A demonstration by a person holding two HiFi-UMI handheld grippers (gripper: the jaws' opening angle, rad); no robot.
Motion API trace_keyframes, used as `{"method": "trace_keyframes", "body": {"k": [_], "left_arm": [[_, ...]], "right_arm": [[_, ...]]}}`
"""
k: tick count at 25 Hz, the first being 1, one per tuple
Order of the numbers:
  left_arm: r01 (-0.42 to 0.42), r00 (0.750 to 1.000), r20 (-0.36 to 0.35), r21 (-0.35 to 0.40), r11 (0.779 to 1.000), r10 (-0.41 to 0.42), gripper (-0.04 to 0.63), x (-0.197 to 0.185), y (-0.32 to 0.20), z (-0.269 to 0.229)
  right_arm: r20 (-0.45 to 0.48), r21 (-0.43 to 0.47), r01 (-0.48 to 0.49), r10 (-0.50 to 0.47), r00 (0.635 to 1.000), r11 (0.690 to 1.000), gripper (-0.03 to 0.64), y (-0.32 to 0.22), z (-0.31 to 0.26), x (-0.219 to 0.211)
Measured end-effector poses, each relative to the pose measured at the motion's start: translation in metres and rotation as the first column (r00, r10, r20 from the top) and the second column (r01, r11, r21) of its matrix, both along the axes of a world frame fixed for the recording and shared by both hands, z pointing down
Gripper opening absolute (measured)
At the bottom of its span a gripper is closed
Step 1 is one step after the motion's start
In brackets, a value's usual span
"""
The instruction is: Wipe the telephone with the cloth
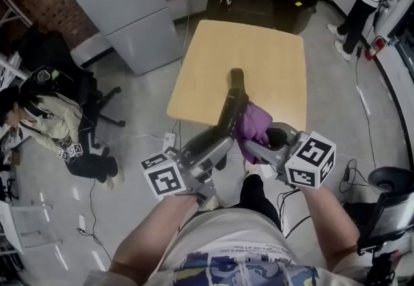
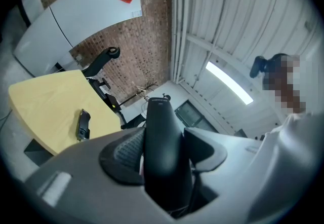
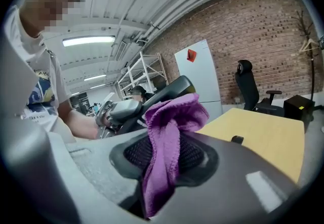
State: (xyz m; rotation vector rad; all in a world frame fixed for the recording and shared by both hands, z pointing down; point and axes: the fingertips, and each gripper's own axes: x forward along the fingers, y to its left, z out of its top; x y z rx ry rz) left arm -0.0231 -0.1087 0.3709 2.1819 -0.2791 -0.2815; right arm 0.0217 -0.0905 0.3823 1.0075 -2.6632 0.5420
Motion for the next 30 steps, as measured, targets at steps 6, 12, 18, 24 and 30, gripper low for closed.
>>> {"method": "trace_keyframes", "body": {"k": [6,12,18,24,30], "left_arm": [[0.005,1.000,-0.017,-0.016,1.000,-0.006,0.255,0.006,-0.001,-0.002],[0.030,0.999,-0.017,-0.027,0.999,-0.031,0.255,0.007,-0.010,0.000],[0.031,0.999,-0.023,-0.037,0.999,-0.032,0.255,0.011,-0.019,0.000],[0.022,0.999,-0.026,-0.051,0.998,-0.023,0.255,0.020,-0.026,0.003],[0.019,1.000,-0.016,-0.062,0.998,-0.020,0.255,0.026,-0.031,0.010]], "right_arm": [[0.011,-0.020,0.018,-0.018,1.000,1.000,0.109,-0.003,0.003,-0.006],[0.014,-0.059,0.099,-0.098,0.995,0.993,0.109,0.025,0.019,-0.033],[0.020,-0.116,0.143,-0.142,0.990,0.983,0.109,0.053,0.036,-0.040],[0.020,-0.130,0.122,-0.120,0.993,0.984,0.109,0.066,0.036,-0.029],[0.025,-0.050,0.081,-0.080,0.996,0.995,0.109,0.059,0.004,-0.019]]}}
